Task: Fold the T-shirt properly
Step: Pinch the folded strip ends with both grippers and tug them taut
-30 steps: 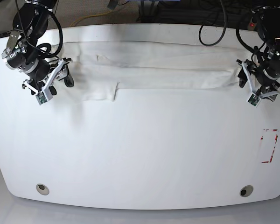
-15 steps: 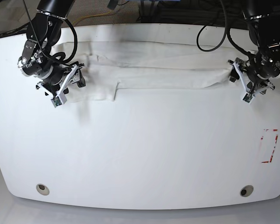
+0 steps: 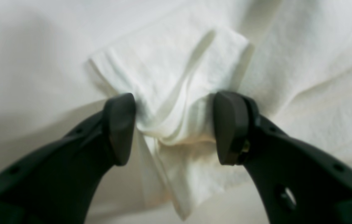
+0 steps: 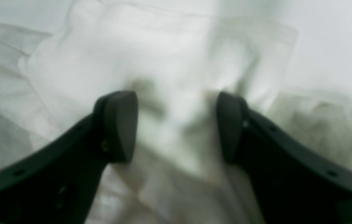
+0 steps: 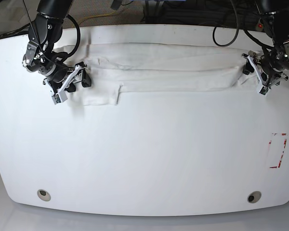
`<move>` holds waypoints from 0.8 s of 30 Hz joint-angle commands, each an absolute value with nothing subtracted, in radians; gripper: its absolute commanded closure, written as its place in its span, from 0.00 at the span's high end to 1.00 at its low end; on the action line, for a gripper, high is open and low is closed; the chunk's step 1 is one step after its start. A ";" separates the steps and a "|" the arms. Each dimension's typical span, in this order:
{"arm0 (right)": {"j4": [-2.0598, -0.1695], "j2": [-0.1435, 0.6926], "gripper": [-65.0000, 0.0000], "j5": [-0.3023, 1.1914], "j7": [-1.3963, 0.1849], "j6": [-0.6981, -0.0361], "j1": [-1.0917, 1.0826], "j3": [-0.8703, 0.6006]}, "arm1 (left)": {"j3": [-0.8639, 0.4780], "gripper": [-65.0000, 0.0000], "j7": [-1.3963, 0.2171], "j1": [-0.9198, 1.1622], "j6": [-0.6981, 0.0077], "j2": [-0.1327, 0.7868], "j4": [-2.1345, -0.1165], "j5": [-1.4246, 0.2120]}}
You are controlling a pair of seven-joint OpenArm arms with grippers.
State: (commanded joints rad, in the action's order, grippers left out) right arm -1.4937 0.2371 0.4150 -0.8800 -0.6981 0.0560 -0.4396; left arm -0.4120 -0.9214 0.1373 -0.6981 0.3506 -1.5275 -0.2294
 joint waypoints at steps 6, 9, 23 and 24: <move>-1.442 0.272 0.58 0.420 -0.881 -0.698 -0.044 -0.440 | -0.401 0.57 -0.920 0.036 -0.698 0.349 -1.455 -0.229; -1.440 0.286 0.59 0.417 -0.892 -0.698 -0.107 -0.443 | -0.375 0.57 -0.926 0.005 -0.698 0.349 -1.452 -0.229; -1.107 0.358 0.59 0.363 -0.928 -0.698 -0.331 -0.440 | -0.375 0.57 -0.926 0.008 -0.698 0.346 -1.454 -0.236; -1.109 0.357 0.59 0.355 -0.928 -0.698 -0.326 -0.440 | -0.375 0.57 -0.926 0.008 -0.698 0.346 -1.454 -0.236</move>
State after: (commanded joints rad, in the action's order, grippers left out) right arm -1.1086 0.3567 0.3552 -0.9275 -0.6981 -0.3261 -0.4396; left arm -0.3751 -0.9260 0.0084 -0.6981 0.3460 -1.4538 -0.2355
